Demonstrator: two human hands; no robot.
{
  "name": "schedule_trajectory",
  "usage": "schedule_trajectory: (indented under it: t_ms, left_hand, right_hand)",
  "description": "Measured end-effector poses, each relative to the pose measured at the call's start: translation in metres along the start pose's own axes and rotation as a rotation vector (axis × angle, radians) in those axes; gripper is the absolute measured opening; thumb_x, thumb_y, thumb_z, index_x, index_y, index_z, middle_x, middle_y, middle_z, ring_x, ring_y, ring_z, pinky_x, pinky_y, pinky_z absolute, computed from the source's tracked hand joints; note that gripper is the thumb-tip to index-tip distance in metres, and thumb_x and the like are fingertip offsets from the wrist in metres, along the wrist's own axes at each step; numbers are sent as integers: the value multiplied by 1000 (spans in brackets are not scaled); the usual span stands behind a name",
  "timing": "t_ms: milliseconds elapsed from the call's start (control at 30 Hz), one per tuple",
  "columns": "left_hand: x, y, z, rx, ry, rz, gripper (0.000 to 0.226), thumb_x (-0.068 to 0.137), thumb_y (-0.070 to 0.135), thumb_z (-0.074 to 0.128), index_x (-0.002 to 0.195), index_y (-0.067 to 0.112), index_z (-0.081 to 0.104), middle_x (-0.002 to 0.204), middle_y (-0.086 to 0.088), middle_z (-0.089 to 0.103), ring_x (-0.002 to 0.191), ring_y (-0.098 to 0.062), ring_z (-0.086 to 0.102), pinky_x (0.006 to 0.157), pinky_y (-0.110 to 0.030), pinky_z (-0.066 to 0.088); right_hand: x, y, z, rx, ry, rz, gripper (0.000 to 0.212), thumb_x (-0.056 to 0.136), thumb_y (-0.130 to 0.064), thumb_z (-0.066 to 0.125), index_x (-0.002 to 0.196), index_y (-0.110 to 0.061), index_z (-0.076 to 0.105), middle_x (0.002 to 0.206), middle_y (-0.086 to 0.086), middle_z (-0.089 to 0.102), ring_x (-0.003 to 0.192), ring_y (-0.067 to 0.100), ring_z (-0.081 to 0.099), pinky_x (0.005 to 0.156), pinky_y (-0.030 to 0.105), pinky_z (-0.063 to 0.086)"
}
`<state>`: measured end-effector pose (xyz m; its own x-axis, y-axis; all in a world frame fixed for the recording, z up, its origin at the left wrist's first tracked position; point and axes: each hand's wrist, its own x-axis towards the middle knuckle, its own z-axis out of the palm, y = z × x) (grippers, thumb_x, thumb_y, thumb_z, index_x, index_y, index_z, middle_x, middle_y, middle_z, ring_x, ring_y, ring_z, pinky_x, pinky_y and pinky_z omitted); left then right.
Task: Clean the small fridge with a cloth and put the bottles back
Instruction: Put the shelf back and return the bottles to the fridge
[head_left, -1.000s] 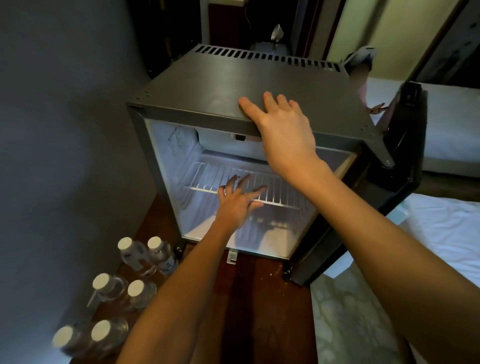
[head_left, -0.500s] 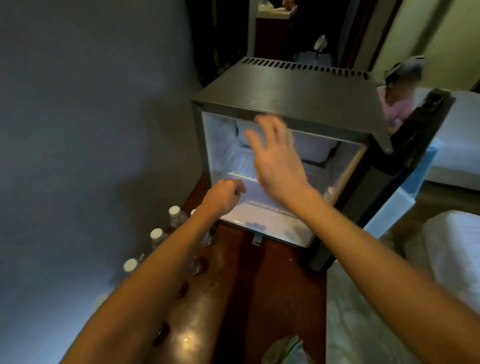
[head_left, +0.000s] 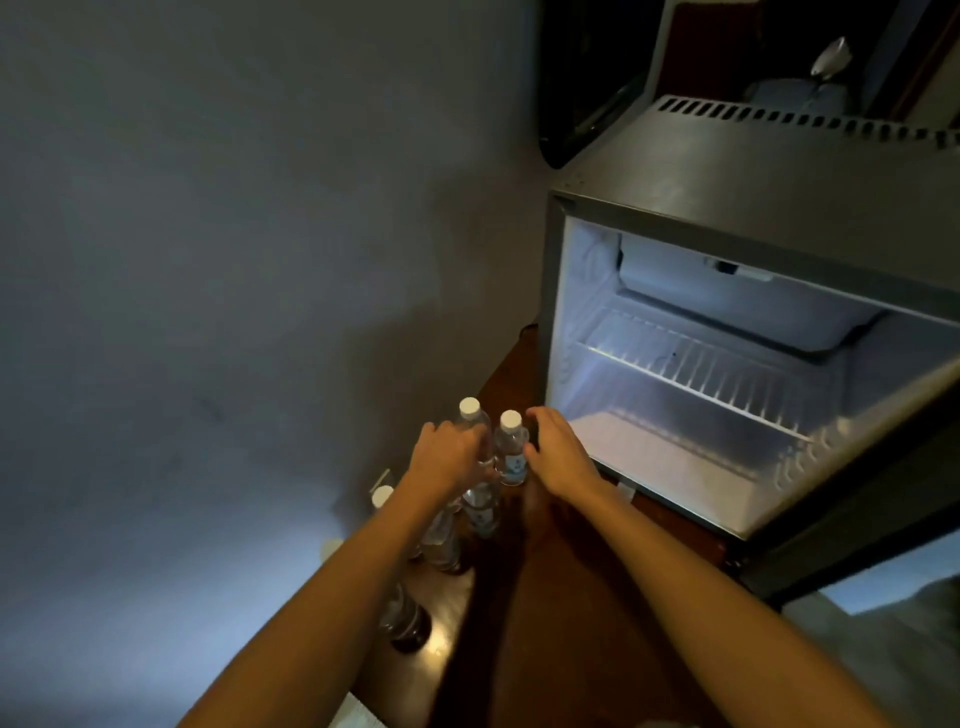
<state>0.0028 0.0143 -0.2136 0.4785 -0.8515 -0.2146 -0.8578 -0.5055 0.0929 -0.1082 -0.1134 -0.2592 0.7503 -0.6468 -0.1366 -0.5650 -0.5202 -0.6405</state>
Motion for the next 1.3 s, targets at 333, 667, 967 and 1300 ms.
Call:
schedule_trajectory:
  t_ms: [333, 667, 967, 1300]
  left_hand:
    - [17, -2, 29, -19, -172, -30, 51, 91, 30, 61, 137, 16, 44, 131, -12, 58, 116, -31, 59, 93, -41, 46]
    - [16, 2, 50, -267, -55, 31, 42, 79, 39, 68, 116, 25, 55, 106, -2, 70, 94, -22, 67, 79, -36, 54]
    - [48, 48, 32, -621, 132, -12, 28, 75, 40, 74, 83, 26, 51, 73, 8, 61, 69, -11, 61, 59, -26, 40]
    - [103, 122, 41, -925, 368, -72, 27, 80, 35, 78, 99, 22, 64, 88, 9, 67, 81, -10, 63, 71, -28, 50]
  right_hand:
    - [42, 20, 39, 270, -58, 146, 68, 85, -28, 75, 143, -22, 39, 144, 9, 48, 133, 29, 48, 106, 47, 46]
    - [33, 23, 56, 395, 112, 212, 63, 72, -25, 86, 126, -23, 53, 125, 3, 65, 119, 21, 59, 97, 37, 52]
    - [6, 60, -23, 401, 464, 329, 69, 77, -25, 84, 134, -13, 48, 126, 13, 64, 115, 32, 60, 89, 33, 47]
    - [2, 98, -66, 330, 587, 455, 69, 75, -18, 84, 134, -8, 50, 130, 15, 62, 119, 33, 58, 93, 35, 47]
